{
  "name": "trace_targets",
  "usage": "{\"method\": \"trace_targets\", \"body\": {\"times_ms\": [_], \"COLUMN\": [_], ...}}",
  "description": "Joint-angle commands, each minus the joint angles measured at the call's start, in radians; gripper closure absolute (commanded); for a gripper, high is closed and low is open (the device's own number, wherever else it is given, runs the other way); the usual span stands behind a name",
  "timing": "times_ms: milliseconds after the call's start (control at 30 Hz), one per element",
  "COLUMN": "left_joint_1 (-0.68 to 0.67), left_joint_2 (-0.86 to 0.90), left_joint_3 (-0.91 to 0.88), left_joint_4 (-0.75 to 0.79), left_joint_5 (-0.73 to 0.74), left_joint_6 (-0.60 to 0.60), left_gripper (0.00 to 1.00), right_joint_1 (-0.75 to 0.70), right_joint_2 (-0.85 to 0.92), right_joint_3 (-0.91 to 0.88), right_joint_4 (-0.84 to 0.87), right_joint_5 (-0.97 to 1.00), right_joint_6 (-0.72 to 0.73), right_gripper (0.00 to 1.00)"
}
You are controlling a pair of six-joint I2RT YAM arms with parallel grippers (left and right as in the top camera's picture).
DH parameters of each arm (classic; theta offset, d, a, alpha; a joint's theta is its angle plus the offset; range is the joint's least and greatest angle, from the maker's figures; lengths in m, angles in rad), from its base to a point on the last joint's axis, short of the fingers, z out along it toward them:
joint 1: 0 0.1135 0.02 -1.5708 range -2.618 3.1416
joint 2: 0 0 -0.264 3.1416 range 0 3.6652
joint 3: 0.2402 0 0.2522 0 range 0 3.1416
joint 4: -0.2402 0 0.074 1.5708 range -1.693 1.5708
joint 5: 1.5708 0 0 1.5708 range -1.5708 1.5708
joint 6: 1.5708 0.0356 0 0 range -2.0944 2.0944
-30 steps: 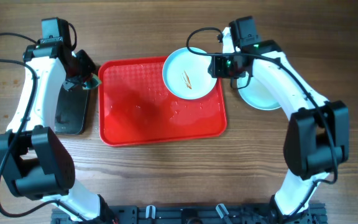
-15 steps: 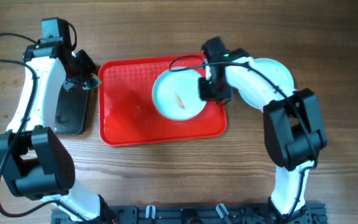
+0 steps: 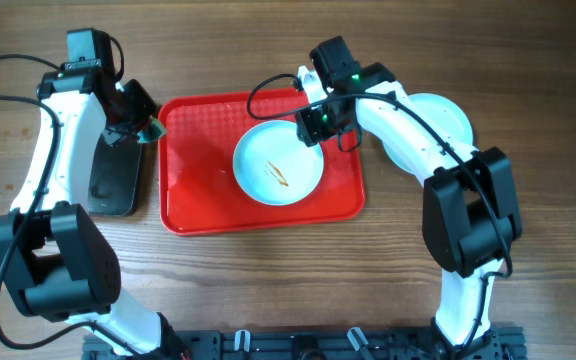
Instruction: Clean dirty plates on tray and stack at the side
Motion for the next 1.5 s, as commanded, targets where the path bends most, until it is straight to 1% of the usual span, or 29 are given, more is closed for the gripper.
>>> {"method": "trace_targets", "body": {"times_ms": [0,33,167,233,300,333,367,400,433,467,600,667,733,800,867,933,1000,1033,1067,1133,1167,1233,1267,1300,1367,1433,1467], "left_joint_1": [-0.005,-0.005,-0.005,-0.005,-0.005,-0.005,-0.005,-0.005,-0.005,-0.005,-0.005,-0.005,-0.005,-0.005,-0.005,-0.01,-0.023,-0.031,-0.045,-0.063,-0.072,-0.101,-0.121,-0.13,-0.152,-0.18,-0.191], "left_joint_2": [-0.015,-0.015,-0.015,-0.015,-0.015,-0.015,-0.015,-0.015,-0.015,-0.015,-0.015,-0.015,-0.015,-0.015,-0.015,-0.015,-0.015,-0.015,-0.015,-0.01,-0.004,0.017,0.032,0.039,0.046,0.049,0.05], "left_joint_3": [0.016,0.016,0.016,0.016,0.016,0.016,0.016,0.016,0.016,0.016,0.016,0.016,0.016,0.016,0.016,0.016,0.016,0.016,0.016,0.016,0.016,0.016,0.016,0.016,0.016,0.016,0.016], "left_joint_4": [0.002,0.002,0.002,0.002,0.002,0.002,0.002,0.002,0.002,0.002,0.002,0.002,0.002,0.002,0.002,0.0,-0.001,-0.001,-0.001,0.002,0.005,0.019,0.03,0.035,0.055,0.08,0.087], "left_joint_5": [0.019,0.019,0.019,0.02,0.02,0.02,0.02,0.02,0.02,0.02,0.02,0.02,0.02,0.026,0.042,0.046,0.046,0.045,0.045,0.046,0.046,0.046,0.046,0.046,0.046,0.047,0.047], "left_joint_6": [-0.009,-0.009,-0.009,-0.01,-0.01,-0.009,-0.009,-0.01,-0.01,-0.01,-0.01,-0.01,-0.01,-0.01,-0.01,-0.01,-0.01,-0.009,-0.01,-0.01,-0.01,-0.01,-0.01,-0.01,-0.009,-0.009,-0.008], "left_gripper": [0.96,0.96,0.96,0.96,0.96,0.96,0.96,0.96,0.96,0.96,0.96,0.96,0.96,0.96,0.96,0.96,0.96,0.96,0.96,0.96,0.96,0.96,0.96,0.96,0.96,0.96,0.96], "right_joint_1": [-0.008,-0.008,-0.008,-0.008,-0.008,-0.008,-0.008,-0.008,-0.008,-0.008,-0.009,-0.014,-0.023,-0.032,-0.037,-0.027,-0.012,-0.002,0.012,0.017,0.017,0.017,0.015,0.015,0.015,0.015,0.015], "right_joint_2": [0.075,0.087,0.109,0.109,0.111,0.115,0.119,0.124,0.124,0.124,0.124,0.124,0.124,0.124,0.124,0.124,0.125,0.125,0.125,0.125,0.125,0.131,0.14,0.145,0.157,0.162,0.166], "right_joint_3": [0.014,0.014,0.01,0.009,0.002,0.002,0.002,0.002,0.002,0.002,0.004,0.008,0.008,0.008,0.008,0.005,0.005,0.004,0.004,0.004,0.004,0.004,0.004,0.004,0.004,0.004,0.004], "right_joint_4": [0.017,0.014,0.013,0.008,0.007,0.004,-0.003,-0.01,-0.02,-0.032,-0.097,-0.143,-0.155,-0.132,-0.048,0.013,0.035,0.041,0.057,0.086,0.101,0.123,0.125,0.125,0.129,0.138,0.142], "right_joint_5": [0.061,0.061,-0.011,-0.024,-0.035,-0.034,-0.034,-0.034,-0.032,-0.034,-0.028,-0.026,-0.044,-0.096,-0.177,-0.177,-0.153,-0.129,-0.111,-0.099,-0.092,-0.074,-0.074,-0.075,-0.084,-0.086,-0.085], "right_joint_6": [-0.136,-0.137,-0.136,-0.136,-0.132,-0.127,-0.105,-0.101,-0.079,-0.056,0.156,0.304,0.403,0.445,0.512,0.574,0.615,0.628,0.627,0.628,0.627,0.628,0.627,0.627,0.628,0.634,0.646], "right_gripper": [0.49,0.5,0.61,0.64,0.69,0.72,0.81,0.87,0.9,0.95,0.96,0.96,0.96,0.96,0.96,0.96,0.95,0.83,0.67,0.6,0.6,0.62,0.66,0.67,0.74,0.82,0.83]}}
